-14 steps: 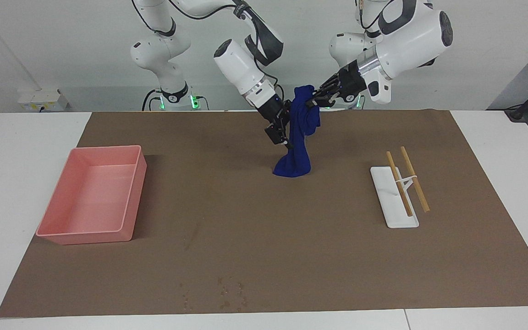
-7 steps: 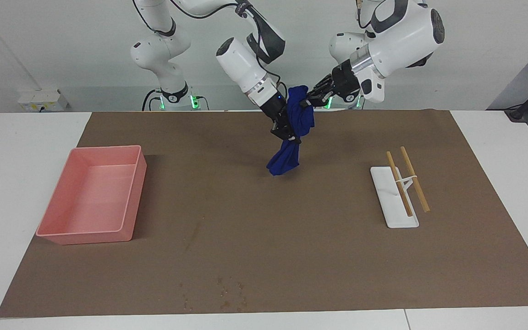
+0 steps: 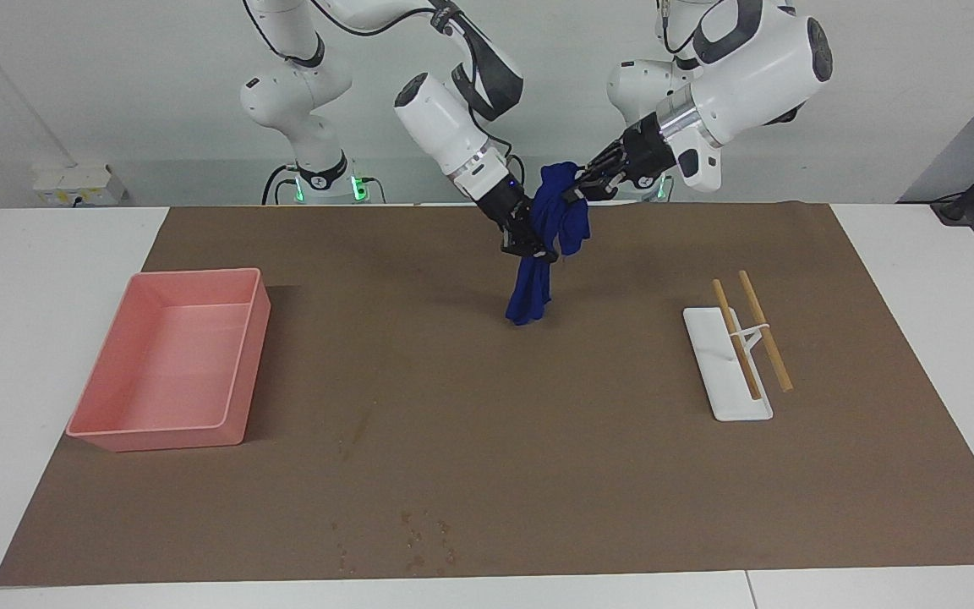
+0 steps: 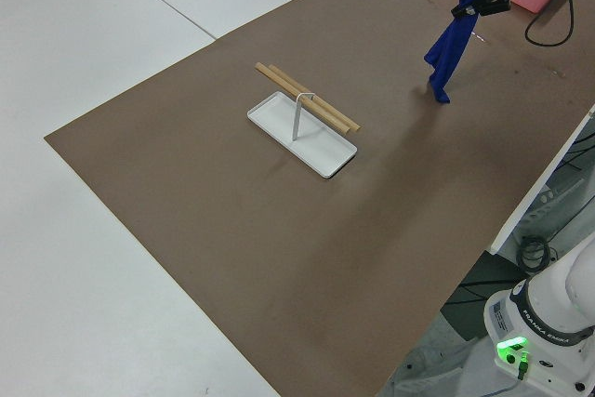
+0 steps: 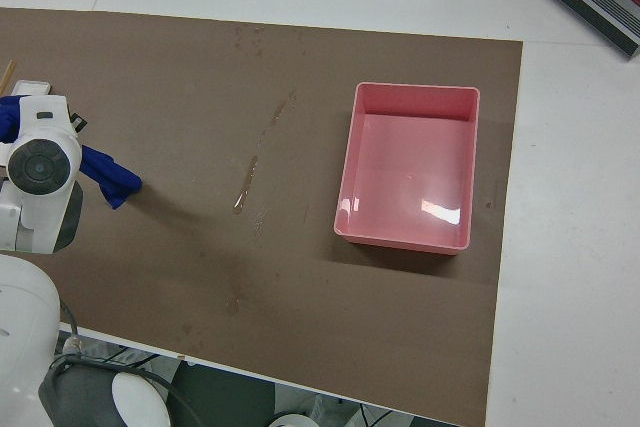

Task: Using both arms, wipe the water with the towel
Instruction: 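Release the towel with the left gripper while the right gripper carries it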

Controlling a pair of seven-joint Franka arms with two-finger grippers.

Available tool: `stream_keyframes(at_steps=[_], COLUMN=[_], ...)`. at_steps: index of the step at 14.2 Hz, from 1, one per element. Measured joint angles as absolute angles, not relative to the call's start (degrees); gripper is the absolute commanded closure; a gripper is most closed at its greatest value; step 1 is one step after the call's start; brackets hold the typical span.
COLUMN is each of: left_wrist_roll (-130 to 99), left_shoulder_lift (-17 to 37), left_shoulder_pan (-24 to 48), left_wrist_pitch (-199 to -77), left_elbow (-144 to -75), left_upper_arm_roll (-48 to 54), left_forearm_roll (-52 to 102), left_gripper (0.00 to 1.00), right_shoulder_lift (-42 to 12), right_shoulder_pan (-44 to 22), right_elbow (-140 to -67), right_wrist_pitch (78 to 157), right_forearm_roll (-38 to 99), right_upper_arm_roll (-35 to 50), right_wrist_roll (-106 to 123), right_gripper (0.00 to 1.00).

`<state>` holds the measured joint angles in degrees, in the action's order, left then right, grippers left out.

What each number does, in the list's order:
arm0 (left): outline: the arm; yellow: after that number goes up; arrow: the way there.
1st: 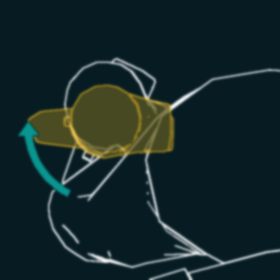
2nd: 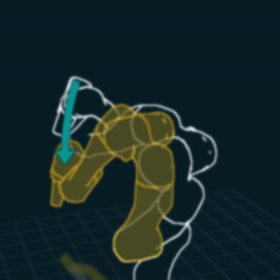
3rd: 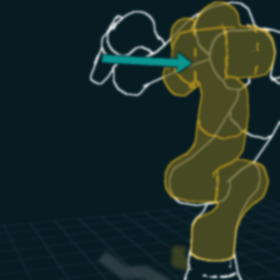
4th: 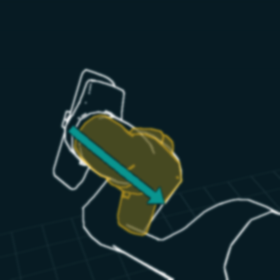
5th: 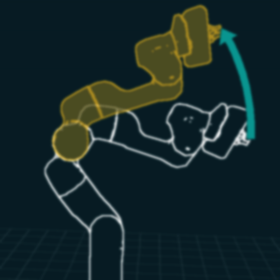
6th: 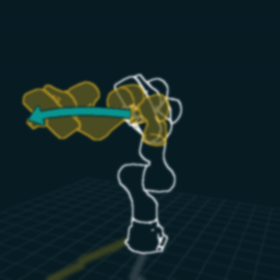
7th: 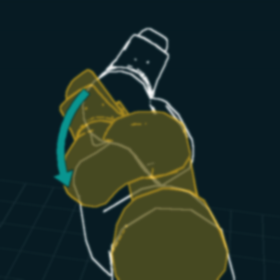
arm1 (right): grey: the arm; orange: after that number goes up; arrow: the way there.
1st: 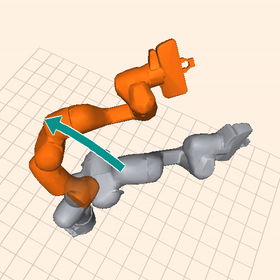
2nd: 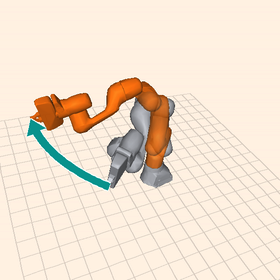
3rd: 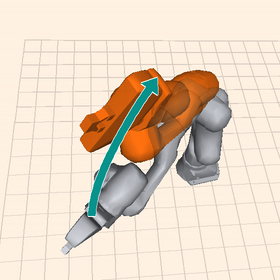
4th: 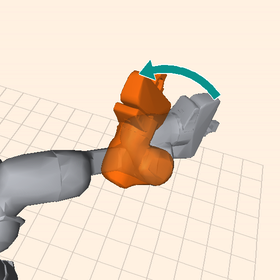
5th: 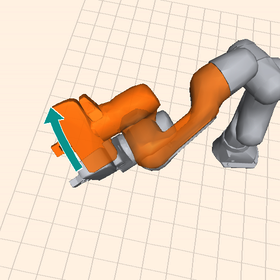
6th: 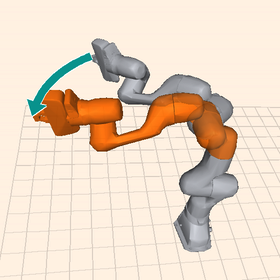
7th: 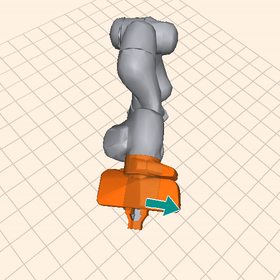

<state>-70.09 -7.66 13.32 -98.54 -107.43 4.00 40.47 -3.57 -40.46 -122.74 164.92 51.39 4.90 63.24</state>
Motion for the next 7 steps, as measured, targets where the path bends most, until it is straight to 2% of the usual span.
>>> stream_keyframes(at_steps=[7], left_wrist_roll=[-64.2], left_shoulder_lift=[-7.6], left_shoulder_pan=[13.1], left_wrist_pitch=[-104.8], left_elbow=[-107.4], left_upper_arm_roll=[4.0], left_forearm_roll=[21.2], left_gripper=[0.0], right_shoulder_lift=[-0.6], right_shoulder_pan=[-30.7], right_elbow=[-120.8], right_wrist_pitch=[146.0], right_forearm_roll=[46.2], right_upper_arm_roll=[4.4], right_wrist_roll=[64.5], right_gripper=[1.0])
